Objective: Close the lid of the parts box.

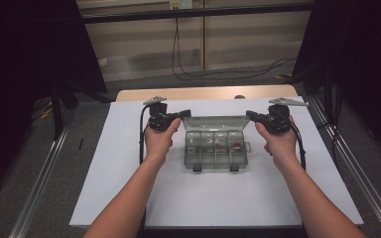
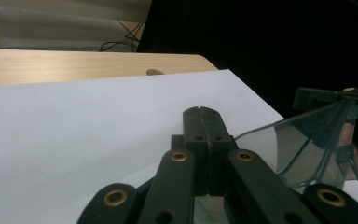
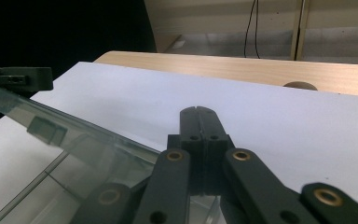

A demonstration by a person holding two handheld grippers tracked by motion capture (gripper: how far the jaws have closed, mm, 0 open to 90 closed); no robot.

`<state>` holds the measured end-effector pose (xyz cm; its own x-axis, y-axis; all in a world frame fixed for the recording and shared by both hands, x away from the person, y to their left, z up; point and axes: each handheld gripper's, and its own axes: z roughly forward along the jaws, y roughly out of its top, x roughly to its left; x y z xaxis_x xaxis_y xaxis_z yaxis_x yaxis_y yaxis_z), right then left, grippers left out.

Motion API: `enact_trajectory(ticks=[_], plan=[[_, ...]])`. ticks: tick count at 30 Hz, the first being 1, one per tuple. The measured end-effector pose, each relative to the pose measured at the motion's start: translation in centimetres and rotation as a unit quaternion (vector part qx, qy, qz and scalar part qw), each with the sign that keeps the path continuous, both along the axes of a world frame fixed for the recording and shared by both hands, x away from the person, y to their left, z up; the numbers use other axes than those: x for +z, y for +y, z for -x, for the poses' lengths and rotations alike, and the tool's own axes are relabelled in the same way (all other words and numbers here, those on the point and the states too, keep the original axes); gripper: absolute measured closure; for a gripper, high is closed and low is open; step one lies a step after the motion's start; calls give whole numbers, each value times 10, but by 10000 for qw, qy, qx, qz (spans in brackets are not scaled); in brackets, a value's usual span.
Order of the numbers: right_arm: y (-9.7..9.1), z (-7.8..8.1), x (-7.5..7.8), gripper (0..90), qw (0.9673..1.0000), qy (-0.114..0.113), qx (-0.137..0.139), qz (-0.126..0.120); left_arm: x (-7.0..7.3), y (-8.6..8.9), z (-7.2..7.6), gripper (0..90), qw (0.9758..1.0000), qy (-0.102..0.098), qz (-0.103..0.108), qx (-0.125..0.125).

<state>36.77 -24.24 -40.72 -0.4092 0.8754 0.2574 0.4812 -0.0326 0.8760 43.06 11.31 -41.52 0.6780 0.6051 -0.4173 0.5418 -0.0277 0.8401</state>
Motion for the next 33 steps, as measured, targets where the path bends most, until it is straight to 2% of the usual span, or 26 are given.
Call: enact_trajectory(ticks=[1,8,11,20,25,30,32,33], plan=[[1,1,0,900,10000,-12,8,6,-1,0,2,900,10000,10,40,-18],[6,12,-2,900,9999,-140,82,51,-2,1,13,900,9999,-111,-26,-91],[6,17,-4,900,9998,-184,111,-33,-1,0,18,900,9997,-105,2,-226],[0,35,-7,900,9994,-326,103,-91,-1,-1,36,900,9992,-266,-1,-296],[2,44,-7,900,9991,-414,134,14,-1,1,46,900,9988,-378,-12,-299],[5,52,-11,900,9986,-462,242,23,0,5,54,900,9986,-430,-7,-320],[8,56,-13,900,9984,-489,269,101,-1,6,58,900,9983,-453,-78,-349],[9,57,-13,900,9984,-496,257,124,-2,6,60,900,9984,-449,-46,-330]])
